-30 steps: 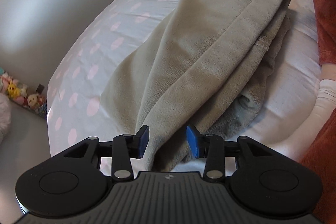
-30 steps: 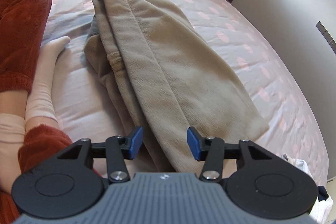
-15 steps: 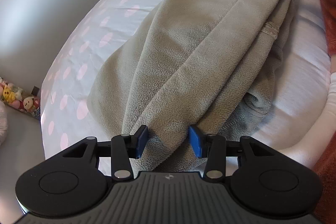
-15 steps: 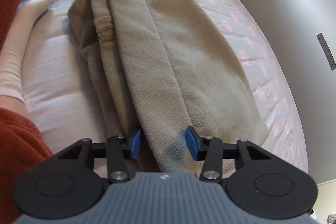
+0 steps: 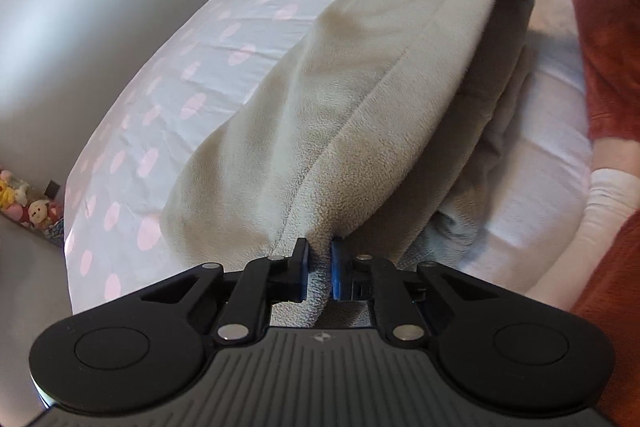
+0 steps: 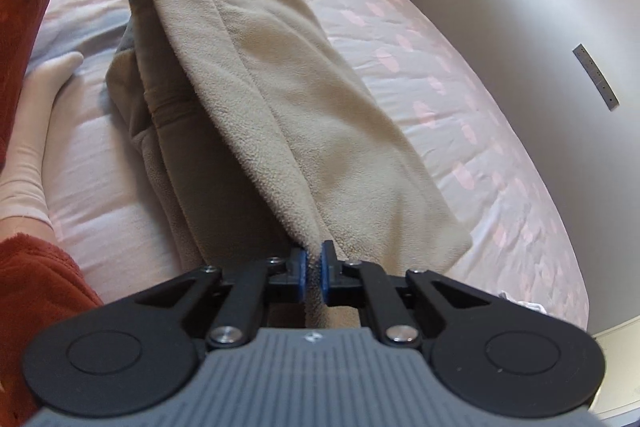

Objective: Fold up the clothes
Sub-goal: 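Open both tools, release the hem and smooth the folded hoodie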

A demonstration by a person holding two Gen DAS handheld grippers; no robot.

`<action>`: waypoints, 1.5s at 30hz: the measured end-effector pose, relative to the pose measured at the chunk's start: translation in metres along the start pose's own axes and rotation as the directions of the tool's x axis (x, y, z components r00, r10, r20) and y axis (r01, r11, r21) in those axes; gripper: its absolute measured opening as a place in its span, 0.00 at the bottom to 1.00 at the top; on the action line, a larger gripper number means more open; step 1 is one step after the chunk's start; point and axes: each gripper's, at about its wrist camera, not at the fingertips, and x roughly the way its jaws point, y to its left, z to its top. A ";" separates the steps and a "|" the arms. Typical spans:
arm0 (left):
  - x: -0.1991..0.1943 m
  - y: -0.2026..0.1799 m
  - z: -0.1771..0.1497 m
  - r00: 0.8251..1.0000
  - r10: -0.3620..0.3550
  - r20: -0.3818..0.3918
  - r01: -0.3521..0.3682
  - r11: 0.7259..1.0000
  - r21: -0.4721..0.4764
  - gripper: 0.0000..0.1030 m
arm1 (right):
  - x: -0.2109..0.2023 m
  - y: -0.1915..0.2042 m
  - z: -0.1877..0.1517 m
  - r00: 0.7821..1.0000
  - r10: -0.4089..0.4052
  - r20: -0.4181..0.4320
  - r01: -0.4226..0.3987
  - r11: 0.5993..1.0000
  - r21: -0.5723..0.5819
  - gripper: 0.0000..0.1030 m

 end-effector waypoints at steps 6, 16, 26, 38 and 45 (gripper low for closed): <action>0.004 -0.003 0.003 0.997 -0.078 0.000 0.078 0.997 -0.025 0.09 | -0.003 -0.002 -0.010 0.999 0.028 -0.045 -0.029 0.999 -0.023 0.08; 0.042 -0.008 -0.015 0.985 -0.160 -0.070 0.153 0.984 -0.088 0.09 | 0.041 0.016 -0.023 0.987 0.116 -0.111 -0.112 0.993 0.039 0.08; 0.058 -0.002 -0.021 0.976 -0.200 -0.092 0.185 0.972 -0.147 0.13 | 0.061 0.023 -0.029 0.965 0.189 -0.184 -0.174 0.980 0.091 0.21; 0.012 0.045 -0.062 0.989 -0.133 -0.063 0.111 0.955 -0.276 0.31 | 0.023 -0.017 -0.051 0.971 0.208 -0.121 -0.167 0.944 0.283 0.37; 0.017 0.061 -0.073 0.991 -0.107 -0.074 0.076 0.939 -0.335 0.41 | 0.031 -0.049 -0.057 0.979 0.161 -0.128 -0.088 0.890 0.447 0.57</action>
